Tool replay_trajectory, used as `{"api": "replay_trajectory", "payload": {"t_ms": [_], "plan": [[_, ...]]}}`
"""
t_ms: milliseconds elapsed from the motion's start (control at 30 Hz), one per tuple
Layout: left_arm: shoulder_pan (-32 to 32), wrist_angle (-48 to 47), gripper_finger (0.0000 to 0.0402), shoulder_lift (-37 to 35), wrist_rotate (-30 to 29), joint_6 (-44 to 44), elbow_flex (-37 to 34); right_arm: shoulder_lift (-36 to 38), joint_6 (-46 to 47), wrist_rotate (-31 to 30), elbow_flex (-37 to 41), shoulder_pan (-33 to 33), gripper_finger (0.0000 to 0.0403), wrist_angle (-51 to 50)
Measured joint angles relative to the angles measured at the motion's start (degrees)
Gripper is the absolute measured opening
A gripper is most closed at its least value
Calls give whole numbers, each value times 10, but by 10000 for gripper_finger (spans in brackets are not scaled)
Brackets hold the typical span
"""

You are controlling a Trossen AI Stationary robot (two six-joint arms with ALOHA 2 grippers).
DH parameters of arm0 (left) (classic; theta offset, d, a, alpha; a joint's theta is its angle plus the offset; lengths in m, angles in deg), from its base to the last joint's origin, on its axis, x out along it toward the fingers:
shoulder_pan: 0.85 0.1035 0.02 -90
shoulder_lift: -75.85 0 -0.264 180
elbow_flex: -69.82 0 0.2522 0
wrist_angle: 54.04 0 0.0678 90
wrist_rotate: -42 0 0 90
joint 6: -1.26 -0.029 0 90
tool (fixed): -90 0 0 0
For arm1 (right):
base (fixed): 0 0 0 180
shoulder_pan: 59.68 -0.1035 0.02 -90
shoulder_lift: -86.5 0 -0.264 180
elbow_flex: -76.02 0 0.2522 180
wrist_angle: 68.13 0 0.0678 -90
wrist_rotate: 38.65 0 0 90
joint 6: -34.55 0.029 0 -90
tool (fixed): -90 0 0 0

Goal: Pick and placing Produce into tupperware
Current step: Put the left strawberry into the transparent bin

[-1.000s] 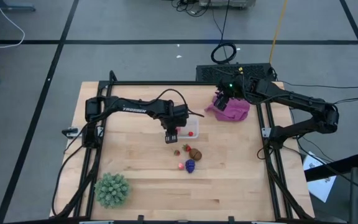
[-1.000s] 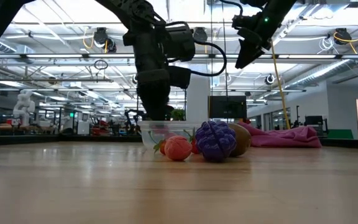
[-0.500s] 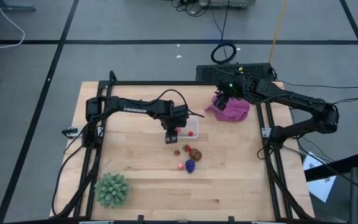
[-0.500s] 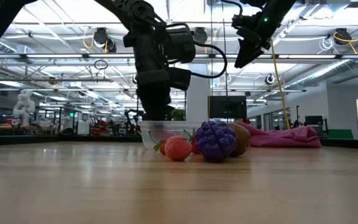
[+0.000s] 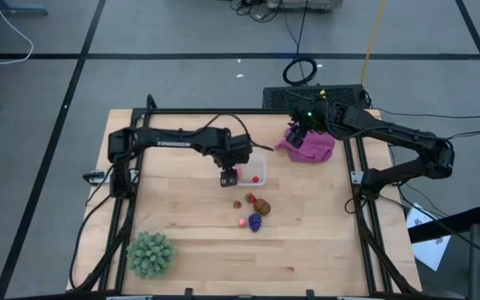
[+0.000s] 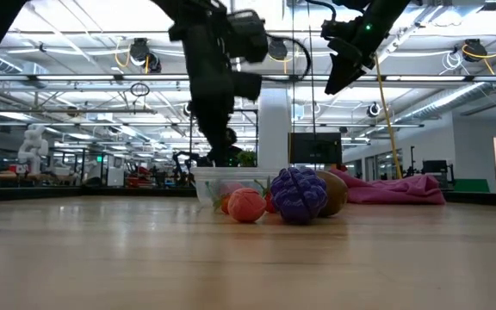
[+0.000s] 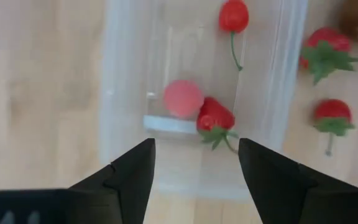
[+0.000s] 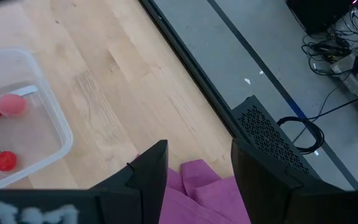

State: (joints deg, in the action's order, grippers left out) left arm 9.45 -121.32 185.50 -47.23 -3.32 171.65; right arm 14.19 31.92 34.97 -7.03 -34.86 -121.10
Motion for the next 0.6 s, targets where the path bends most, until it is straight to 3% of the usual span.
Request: {"api": "replay_trajectory", "payload": {"t_ms": [233, 467, 600], "plan": [[-43, -32, 234, -51, -5, 59, 40, 0, 0, 0, 0, 0, 169, 0], [-143, -28, 235, -37, 11, 113, 39, 0, 0, 0, 0, 0, 169, -2], [-184, 30, 234, -21, 8, 127, 30, 0, 0, 0, 0, 0, 169, -7]]}}
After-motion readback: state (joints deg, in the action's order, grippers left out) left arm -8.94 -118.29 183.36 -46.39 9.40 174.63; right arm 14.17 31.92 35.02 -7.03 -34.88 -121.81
